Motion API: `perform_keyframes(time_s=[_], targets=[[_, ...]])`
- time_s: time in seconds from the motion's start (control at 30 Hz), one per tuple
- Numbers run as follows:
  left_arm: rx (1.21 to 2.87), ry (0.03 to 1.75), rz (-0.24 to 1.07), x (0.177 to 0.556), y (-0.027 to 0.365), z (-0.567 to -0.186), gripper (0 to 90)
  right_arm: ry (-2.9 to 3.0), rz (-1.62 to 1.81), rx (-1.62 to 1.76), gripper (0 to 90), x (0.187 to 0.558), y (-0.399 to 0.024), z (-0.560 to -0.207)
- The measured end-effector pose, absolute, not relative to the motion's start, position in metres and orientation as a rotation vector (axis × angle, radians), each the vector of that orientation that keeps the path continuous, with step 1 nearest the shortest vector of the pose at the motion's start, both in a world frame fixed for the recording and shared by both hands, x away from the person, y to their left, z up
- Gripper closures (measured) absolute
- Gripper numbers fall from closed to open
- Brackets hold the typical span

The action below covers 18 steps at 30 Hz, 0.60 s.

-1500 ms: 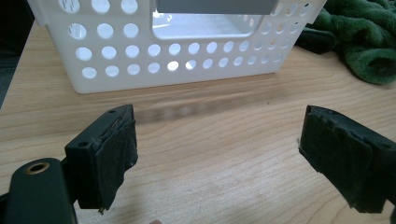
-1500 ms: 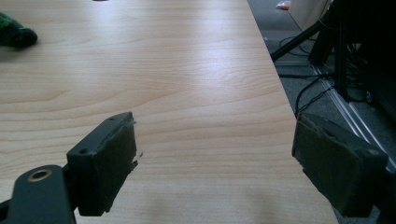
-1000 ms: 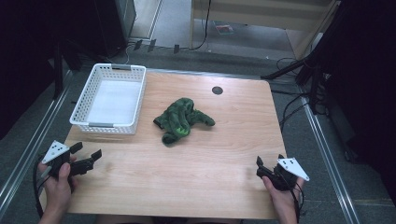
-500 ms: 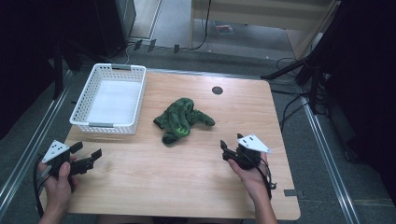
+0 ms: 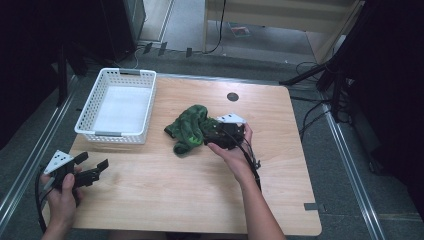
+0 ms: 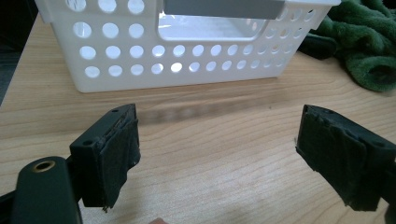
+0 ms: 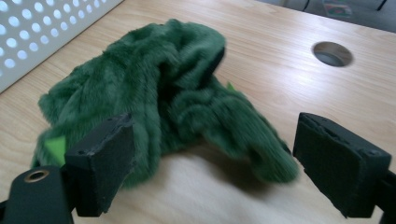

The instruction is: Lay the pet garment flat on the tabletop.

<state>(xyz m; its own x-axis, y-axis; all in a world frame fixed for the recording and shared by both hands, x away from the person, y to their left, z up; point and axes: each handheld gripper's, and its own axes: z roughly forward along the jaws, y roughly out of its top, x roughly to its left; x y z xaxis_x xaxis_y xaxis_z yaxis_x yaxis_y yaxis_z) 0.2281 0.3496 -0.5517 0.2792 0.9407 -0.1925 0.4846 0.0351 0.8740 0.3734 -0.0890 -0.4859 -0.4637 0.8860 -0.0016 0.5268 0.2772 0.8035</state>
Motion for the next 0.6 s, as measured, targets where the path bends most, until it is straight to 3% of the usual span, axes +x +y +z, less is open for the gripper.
perform_keyframes(time_s=[0.33, 0.6], targets=[[1.615, 1.35, 0.64, 0.229, 0.347, -0.549, 13.6, 2.154, 1.0, 1.255, 12.4, 0.409, -0.053, -0.493], [1.579, 1.323, 0.609, 0.23, 0.333, -0.529, 13.7, 2.197, 0.931, 1.31, 12.8, 0.432, -0.037, -0.525]])
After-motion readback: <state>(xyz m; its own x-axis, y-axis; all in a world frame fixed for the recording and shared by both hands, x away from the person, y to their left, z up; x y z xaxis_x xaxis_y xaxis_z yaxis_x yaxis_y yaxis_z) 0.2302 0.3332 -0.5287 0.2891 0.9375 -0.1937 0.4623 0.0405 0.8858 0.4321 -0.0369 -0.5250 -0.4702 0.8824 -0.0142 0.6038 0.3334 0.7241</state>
